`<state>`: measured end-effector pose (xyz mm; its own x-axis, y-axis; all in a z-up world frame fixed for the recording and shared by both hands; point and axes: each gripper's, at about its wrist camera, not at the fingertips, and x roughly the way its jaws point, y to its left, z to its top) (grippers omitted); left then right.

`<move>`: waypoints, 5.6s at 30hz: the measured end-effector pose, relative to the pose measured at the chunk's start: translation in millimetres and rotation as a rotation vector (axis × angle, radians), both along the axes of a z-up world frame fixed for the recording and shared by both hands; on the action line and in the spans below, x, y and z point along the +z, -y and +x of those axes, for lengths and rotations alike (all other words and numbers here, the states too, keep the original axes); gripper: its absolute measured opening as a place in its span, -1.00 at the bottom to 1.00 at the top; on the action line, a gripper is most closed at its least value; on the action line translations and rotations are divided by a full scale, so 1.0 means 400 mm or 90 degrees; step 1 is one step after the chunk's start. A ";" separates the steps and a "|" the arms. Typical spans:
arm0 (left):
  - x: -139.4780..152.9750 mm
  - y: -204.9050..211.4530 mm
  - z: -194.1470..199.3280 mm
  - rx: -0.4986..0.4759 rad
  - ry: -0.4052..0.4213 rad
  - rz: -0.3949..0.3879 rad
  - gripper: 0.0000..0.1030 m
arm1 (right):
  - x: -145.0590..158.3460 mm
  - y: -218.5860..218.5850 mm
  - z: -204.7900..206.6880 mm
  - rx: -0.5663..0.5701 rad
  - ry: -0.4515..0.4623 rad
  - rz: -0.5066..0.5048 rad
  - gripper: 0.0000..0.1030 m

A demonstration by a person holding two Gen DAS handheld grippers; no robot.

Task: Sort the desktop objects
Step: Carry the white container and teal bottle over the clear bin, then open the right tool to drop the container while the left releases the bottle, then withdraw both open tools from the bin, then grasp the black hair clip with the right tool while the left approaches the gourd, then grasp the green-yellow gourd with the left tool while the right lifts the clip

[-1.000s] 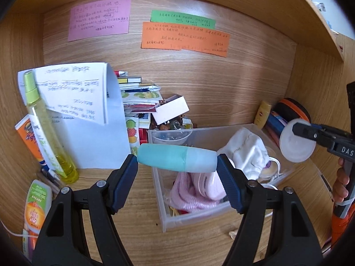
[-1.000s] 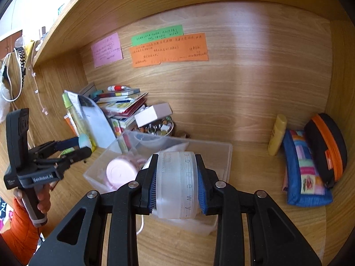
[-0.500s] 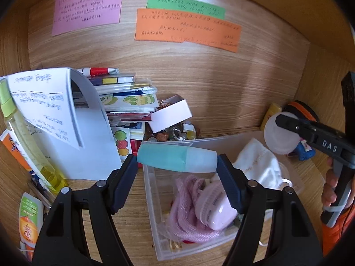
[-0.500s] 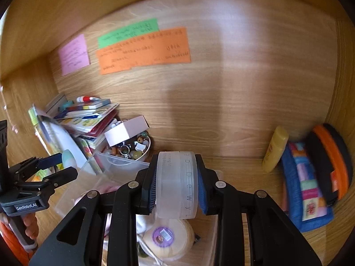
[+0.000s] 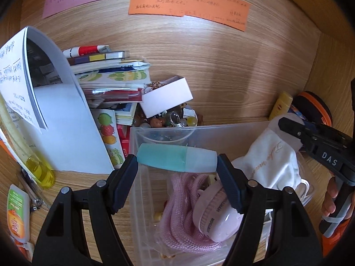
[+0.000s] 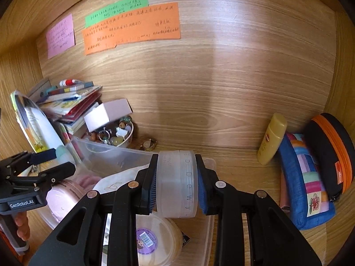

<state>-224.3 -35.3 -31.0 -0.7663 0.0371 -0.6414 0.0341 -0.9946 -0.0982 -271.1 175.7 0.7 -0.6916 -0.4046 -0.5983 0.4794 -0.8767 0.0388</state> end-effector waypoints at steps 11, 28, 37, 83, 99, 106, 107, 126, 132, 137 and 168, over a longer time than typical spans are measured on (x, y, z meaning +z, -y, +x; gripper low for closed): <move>-0.008 0.001 0.009 0.001 0.003 0.024 0.41 | -0.048 0.039 0.013 0.009 0.007 0.049 -0.47; 0.005 -0.004 0.030 -0.008 -0.012 -0.009 0.44 | -0.043 0.038 0.027 -0.004 -0.018 0.063 -0.21; 0.015 -0.006 0.041 -0.010 -0.029 -0.015 0.64 | -0.030 0.016 0.018 -0.019 -0.003 0.034 0.19; -0.032 -0.035 0.437 -0.048 0.008 -0.103 0.92 | -0.115 -0.112 0.518 0.130 -0.060 0.102 0.67; -0.134 -0.149 0.529 -0.189 0.077 -0.066 0.92 | -0.196 -0.157 0.618 0.141 -0.001 0.054 0.63; -0.147 -0.146 0.546 -0.218 0.090 -0.044 0.92 | -0.218 -0.100 0.616 0.205 0.026 0.081 -0.18; -0.149 -0.148 0.550 -0.223 0.091 -0.042 0.92 | -0.222 -0.095 0.615 0.207 0.029 0.083 -0.19; -0.187 -0.262 0.513 -0.289 0.103 -0.054 0.92 | -0.213 -0.142 0.599 0.206 0.050 0.040 -0.74; -0.186 -0.284 0.515 -0.288 0.066 -0.088 0.41 | -0.210 -0.164 0.591 0.193 0.058 0.028 -0.74; -0.189 -0.279 0.513 -0.291 0.069 -0.074 0.17 | -0.205 -0.175 0.581 0.186 0.060 0.019 -0.74; -0.079 -0.109 0.493 -0.137 -0.038 -0.035 -0.19 | -0.085 -0.174 0.498 0.163 0.020 -0.009 -0.74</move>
<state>-27.3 8.4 -62.7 -0.7812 0.1693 -0.6010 -0.1830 -0.9823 -0.0388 -72.0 245.2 -33.4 -0.5462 -0.5732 -0.6108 0.6845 -0.7257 0.0690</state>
